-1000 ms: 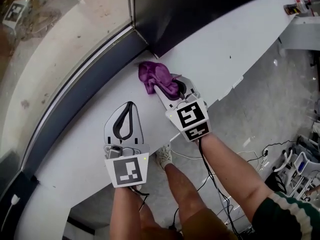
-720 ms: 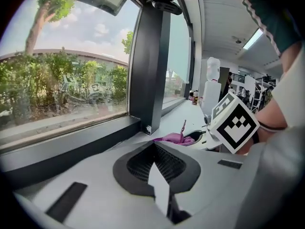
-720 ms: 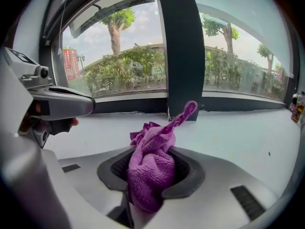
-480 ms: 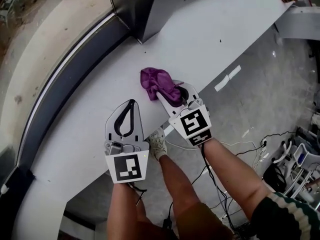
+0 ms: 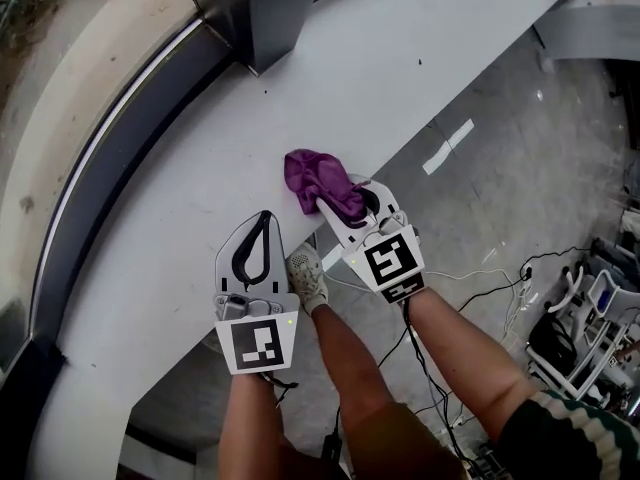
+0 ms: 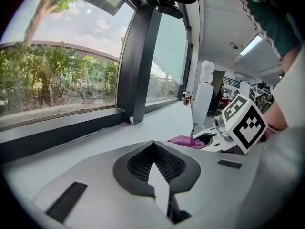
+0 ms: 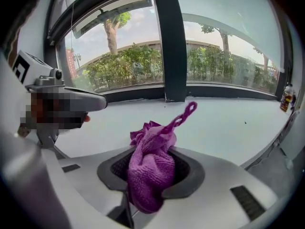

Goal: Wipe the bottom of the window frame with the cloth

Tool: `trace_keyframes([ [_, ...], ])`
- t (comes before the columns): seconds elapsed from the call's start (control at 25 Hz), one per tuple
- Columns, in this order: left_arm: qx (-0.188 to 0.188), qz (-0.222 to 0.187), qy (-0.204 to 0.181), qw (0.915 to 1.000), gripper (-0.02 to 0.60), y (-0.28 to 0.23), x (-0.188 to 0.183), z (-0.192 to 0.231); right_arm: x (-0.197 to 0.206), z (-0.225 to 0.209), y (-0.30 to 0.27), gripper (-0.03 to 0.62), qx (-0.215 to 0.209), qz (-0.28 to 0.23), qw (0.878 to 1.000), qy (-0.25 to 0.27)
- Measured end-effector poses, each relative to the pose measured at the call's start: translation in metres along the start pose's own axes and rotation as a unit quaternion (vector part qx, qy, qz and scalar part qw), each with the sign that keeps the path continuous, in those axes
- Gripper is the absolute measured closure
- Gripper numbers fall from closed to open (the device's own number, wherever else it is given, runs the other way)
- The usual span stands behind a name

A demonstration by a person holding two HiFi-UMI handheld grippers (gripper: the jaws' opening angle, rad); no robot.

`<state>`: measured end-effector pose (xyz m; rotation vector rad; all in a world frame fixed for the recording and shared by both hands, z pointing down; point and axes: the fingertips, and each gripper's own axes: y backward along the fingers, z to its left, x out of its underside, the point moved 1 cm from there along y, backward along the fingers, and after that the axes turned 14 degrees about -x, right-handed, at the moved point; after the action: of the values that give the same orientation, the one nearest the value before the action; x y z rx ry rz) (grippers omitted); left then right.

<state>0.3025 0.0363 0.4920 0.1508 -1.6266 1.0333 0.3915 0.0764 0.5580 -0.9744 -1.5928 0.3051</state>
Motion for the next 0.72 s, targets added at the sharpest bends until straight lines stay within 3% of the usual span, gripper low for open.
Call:
trace_keyframes([
  [0.4, 0.018, 0.0, 0.016, 0.9997, 0.578, 0.015, 0.022, -0.025, 0.027, 0.014, 0.027, 0.443, 0.001, 0.005, 1.0, 0.002],
  [0.72, -0.011, 0.01, 0.035, 0.9993, 0.578, 0.024, 0.039, -0.006, 0.029, 0.015, 0.025, 0.442, 0.01, -0.006, 1.0, 0.01],
])
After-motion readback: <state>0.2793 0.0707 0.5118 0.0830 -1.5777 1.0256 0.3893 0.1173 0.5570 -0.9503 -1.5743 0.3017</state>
